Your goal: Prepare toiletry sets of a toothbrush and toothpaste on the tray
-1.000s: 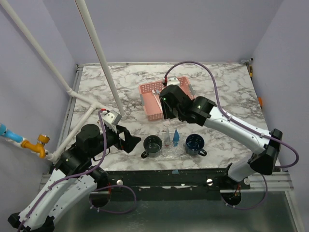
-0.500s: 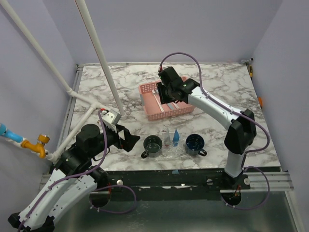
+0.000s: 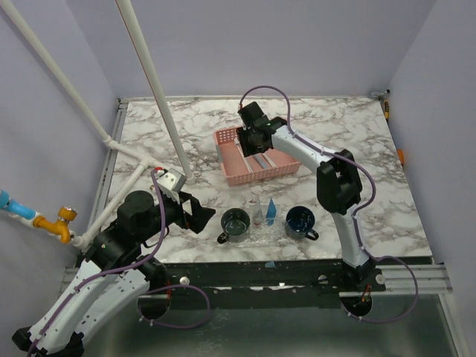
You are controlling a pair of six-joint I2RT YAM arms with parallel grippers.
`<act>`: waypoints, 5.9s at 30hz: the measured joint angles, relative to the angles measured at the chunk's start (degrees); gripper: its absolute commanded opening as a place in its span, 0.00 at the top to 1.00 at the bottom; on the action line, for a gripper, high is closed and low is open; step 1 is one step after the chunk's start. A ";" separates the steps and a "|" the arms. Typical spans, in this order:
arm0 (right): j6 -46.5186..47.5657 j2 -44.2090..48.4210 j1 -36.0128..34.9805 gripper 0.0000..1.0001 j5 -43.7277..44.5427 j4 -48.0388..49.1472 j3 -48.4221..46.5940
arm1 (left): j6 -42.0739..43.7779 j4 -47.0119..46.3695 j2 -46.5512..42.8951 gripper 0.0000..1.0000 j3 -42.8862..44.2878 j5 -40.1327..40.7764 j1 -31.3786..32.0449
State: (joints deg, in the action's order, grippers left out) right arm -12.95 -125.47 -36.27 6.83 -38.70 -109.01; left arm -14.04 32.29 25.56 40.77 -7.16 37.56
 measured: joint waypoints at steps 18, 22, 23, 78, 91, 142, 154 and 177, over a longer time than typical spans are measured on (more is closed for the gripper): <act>1.62 -10.05 1.64 0.59 1.44 0.48 -8.37 | 0.02 0.00 0.07 0.01 0.00 0.11 0.00; 1.92 -10.86 1.90 0.62 1.51 0.46 -8.37 | 0.02 0.00 0.09 0.01 0.02 0.13 0.00; 1.97 -10.95 1.97 0.63 1.51 0.46 -8.37 | 0.04 0.00 0.09 0.01 0.00 0.13 0.00; 0.15 20.72 2.21 0.99 0.87 13.11 15.74 | -0.90 -0.37 -0.31 0.01 0.15 -0.98 0.00; -12.35 48.13 0.42 1.00 -16.90 26.43 32.54 | -6.84 -6.45 4.72 0.01 8.74 -10.99 -0.04; -37.64 55.04 -20.15 1.00 -29.33 64.78 42.73 | -35.19 -37.09 10.12 0.86 8.48 -33.38 -0.07; -34.51 56.24 -20.79 0.66 -28.09 62.71 42.73 | -35.34 -35.58 10.34 1.00 8.48 -33.33 -0.24; -12.96 56.17 -20.79 0.27 -35.76 20.20 24.72 | -21.29 -11.21 6.05 1.00 10.34 -43.63 -0.24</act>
State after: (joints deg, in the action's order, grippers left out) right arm -25.91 -69.30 -57.06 -28.93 -18.50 -84.29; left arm -35.33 21.08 31.62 51.11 -50.78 37.32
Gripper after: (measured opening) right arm 0.720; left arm 0.087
